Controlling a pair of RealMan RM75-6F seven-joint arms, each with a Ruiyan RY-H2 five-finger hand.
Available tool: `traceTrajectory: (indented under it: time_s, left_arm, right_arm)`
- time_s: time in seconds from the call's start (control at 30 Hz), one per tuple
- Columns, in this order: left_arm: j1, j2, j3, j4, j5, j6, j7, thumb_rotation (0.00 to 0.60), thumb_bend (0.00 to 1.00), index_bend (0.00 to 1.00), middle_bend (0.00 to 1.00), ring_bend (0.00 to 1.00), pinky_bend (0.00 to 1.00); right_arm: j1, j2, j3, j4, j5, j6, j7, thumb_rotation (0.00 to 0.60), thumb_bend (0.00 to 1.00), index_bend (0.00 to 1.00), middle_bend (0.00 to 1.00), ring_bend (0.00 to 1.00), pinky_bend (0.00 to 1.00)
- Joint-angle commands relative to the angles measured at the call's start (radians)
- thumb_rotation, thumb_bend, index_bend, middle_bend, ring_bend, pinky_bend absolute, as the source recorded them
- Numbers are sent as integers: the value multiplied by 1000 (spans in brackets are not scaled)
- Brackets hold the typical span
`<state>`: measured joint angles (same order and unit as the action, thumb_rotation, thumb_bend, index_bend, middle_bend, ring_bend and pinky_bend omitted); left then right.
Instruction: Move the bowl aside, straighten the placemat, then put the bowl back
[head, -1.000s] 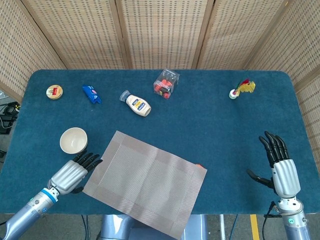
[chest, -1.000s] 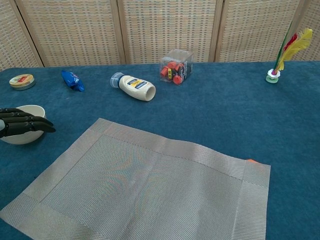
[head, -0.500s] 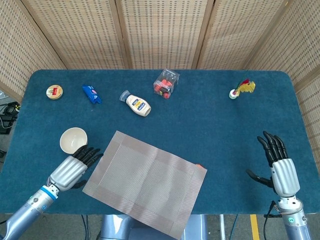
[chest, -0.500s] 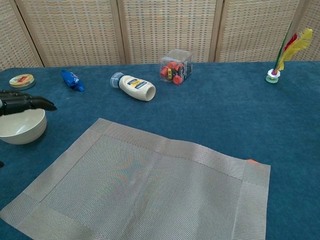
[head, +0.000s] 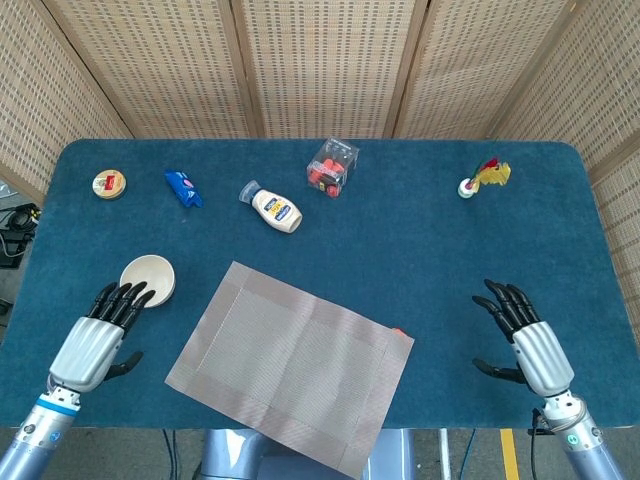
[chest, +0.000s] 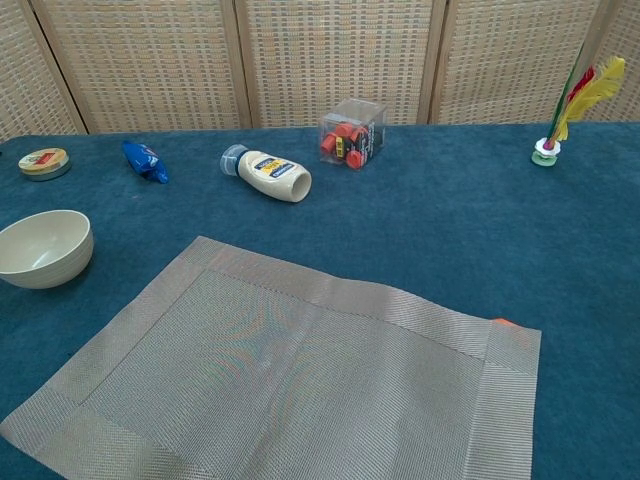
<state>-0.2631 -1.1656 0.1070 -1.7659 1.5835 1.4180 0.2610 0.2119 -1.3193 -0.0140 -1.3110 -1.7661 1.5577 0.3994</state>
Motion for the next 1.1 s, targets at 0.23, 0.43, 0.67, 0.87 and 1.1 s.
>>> traceTrajectory:
  time_s: [0.23,0.43,0.67,0.87,1.1]
  left_arm:
    - [81,-41,-16,84,23,114,-20,600,266,0,0,0,0]
    - [96,-43,-30,107,34,132,-47,600,265,0,0,0,0]
    - [108,-39,-44,113,39,135,-65,600,264,0,0,0,0]
    - [112,-40,-53,115,36,126,-67,600,263,0,0,0,0]
    - [115,-40,-64,120,32,118,-79,600,264,0,0,0,0]
  right_arm:
    - [42,-50,-19,31,-19,-58,-23,600,217,187,0,0,0]
    - [74,-93,-26,46,-4,-130,-51,600,217,258,0,0,0]
    - [110,-186,-27,110,18,-198,-55,600,217,347,0,0,0]
    - [125,-257,-25,193,41,-228,-38,600,218,377,0,0,0]
    - [139,-307,-27,274,51,-234,7,600,225,395,6,0,0]
